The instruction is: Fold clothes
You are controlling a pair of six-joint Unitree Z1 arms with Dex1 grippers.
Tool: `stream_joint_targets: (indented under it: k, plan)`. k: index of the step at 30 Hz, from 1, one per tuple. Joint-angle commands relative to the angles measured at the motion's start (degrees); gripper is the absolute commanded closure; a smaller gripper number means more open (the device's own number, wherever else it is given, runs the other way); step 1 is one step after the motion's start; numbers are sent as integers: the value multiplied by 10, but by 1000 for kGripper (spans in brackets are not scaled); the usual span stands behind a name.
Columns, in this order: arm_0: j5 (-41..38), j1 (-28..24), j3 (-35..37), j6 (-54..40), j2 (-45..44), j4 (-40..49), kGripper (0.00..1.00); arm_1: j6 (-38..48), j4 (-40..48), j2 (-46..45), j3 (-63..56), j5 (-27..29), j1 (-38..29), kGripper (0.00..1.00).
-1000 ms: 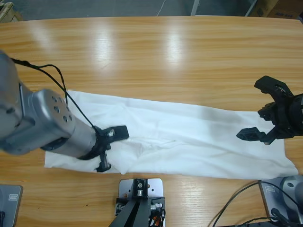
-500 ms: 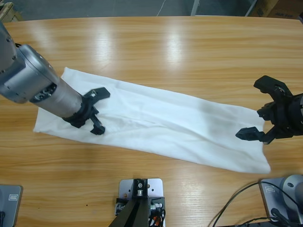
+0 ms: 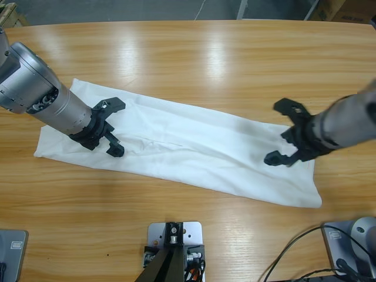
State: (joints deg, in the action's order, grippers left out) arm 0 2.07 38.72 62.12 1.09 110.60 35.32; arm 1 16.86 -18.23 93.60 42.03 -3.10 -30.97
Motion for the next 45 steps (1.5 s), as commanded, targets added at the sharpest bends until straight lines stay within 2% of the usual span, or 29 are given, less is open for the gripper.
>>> stream_joint_targets:
  k: [1,5,11,16,21,24,29,33,36,39,40,41,42,43,45]
  plan:
    - [-9,1,-34,4,30,5,55,-7,40,124,17,11,-6,9]
    - [-9,1,-34,4,28,6,55,-11,47,158,37,15,16,9]
    - [-9,2,-33,5,17,13,55,-77,30,176,81,13,64,2]
    - [-9,2,-31,5,8,24,58,-193,23,185,91,24,101,0]
    - [-10,20,-30,10,6,28,59,-355,25,171,110,54,121,0]
    - [-10,27,-25,9,2,41,59,-392,26,160,114,65,160,0]
    - [-10,33,-22,9,-18,52,55,-388,26,120,116,60,166,4]
    - [-9,41,8,9,-105,94,55,-366,8,34,126,43,156,46]
    - [-9,41,36,19,-160,117,55,-241,-11,-29,149,10,103,63]
    - [-10,41,39,58,-170,118,55,-92,-48,-45,166,38,27,77]
    - [-11,41,33,74,-159,116,55,-48,-57,-31,166,49,7,197]
    - [-13,41,28,87,-146,112,55,-46,-62,-13,167,59,-5,402]
    - [-20,41,22,98,-134,108,55,-66,-60,4,169,51,-13,670]
    - [-26,41,18,113,-124,100,55,-83,-55,19,173,42,-18,978]
    - [-36,39,5,146,-116,77,55,-88,-54,48,194,40,-31,1000]
